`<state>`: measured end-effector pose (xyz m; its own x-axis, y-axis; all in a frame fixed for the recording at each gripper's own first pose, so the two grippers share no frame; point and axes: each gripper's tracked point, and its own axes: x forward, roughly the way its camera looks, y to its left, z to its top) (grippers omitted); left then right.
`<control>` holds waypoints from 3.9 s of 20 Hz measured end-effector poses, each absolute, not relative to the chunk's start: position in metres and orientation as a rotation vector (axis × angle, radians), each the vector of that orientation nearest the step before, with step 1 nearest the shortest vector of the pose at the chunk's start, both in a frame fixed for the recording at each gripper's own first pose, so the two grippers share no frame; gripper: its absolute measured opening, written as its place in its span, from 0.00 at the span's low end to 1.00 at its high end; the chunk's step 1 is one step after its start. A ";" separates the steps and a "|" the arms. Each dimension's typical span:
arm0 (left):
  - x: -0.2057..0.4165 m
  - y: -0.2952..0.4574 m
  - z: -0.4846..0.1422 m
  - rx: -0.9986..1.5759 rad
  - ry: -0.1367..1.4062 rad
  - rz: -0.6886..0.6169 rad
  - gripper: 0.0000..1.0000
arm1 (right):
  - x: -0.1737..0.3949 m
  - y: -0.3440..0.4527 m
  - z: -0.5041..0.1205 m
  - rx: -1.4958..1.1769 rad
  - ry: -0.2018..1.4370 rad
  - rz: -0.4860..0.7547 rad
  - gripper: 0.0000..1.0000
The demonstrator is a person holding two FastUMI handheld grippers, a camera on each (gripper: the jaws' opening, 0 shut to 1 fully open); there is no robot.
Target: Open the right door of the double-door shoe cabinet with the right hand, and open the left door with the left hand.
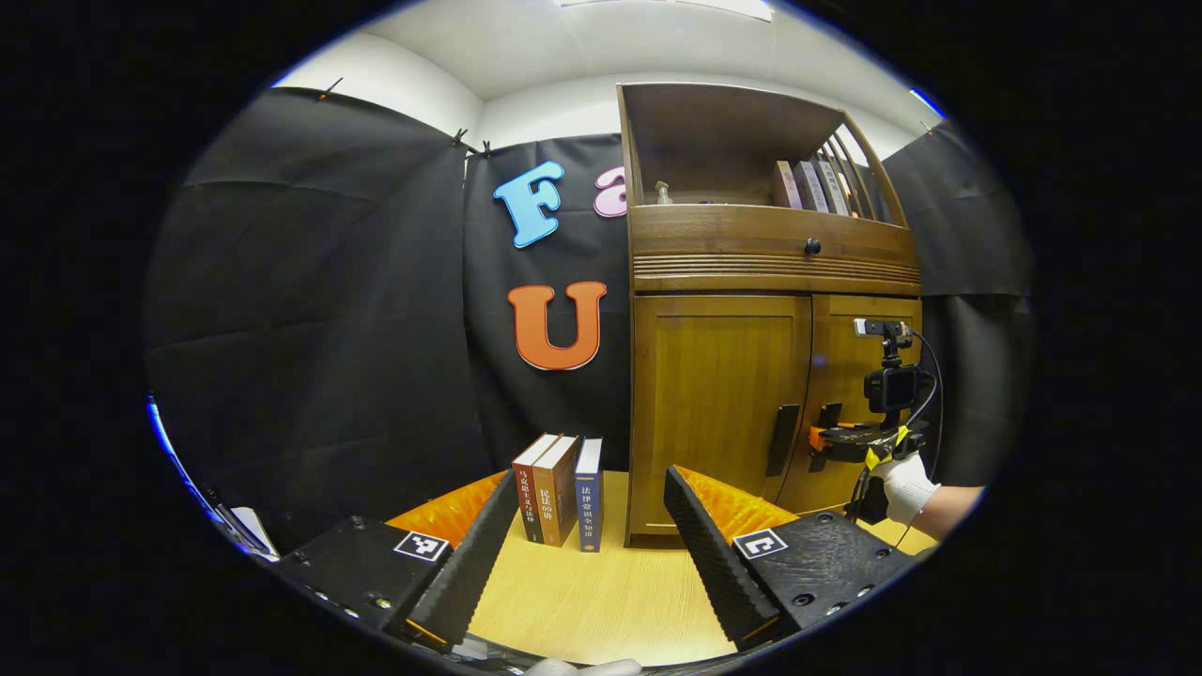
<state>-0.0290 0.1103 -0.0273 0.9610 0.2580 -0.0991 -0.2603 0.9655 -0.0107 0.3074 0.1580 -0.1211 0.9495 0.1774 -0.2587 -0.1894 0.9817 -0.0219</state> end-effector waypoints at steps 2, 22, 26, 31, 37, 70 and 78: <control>-0.029 0.109 -0.027 -0.034 0.090 0.252 0.94 | 0.306 0.157 -0.121 -0.053 0.264 0.194 0.35; -0.048 0.080 -0.038 -0.053 0.086 0.135 1.00 | 0.198 0.105 -0.125 -0.104 0.273 0.277 0.32; -0.046 0.069 -0.038 -0.052 0.088 0.096 0.95 | 0.177 0.086 -0.127 -0.092 0.271 0.263 0.32; -0.044 0.057 -0.040 -0.044 0.085 0.055 1.00 | 0.157 0.061 -0.128 -0.089 0.268 0.226 0.31; -0.039 0.045 -0.046 -0.039 0.089 0.018 0.95 | 0.138 0.034 -0.129 -0.072 0.264 0.185 0.29; -0.009 -0.014 -0.051 -0.044 0.108 -0.069 0.95 | 0.111 -0.070 -0.127 0.017 0.269 0.065 0.07; 0.001 -0.039 -0.044 -0.040 0.109 -0.080 0.95 | 0.116 -0.114 -0.124 0.036 0.273 0.041 0.04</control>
<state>0.0009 -0.0393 -0.0443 0.9908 -0.0819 -0.1074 0.0776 0.9960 -0.0440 0.1157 -0.1136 -0.1237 0.9623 0.0449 -0.2684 -0.0353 0.9986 0.0406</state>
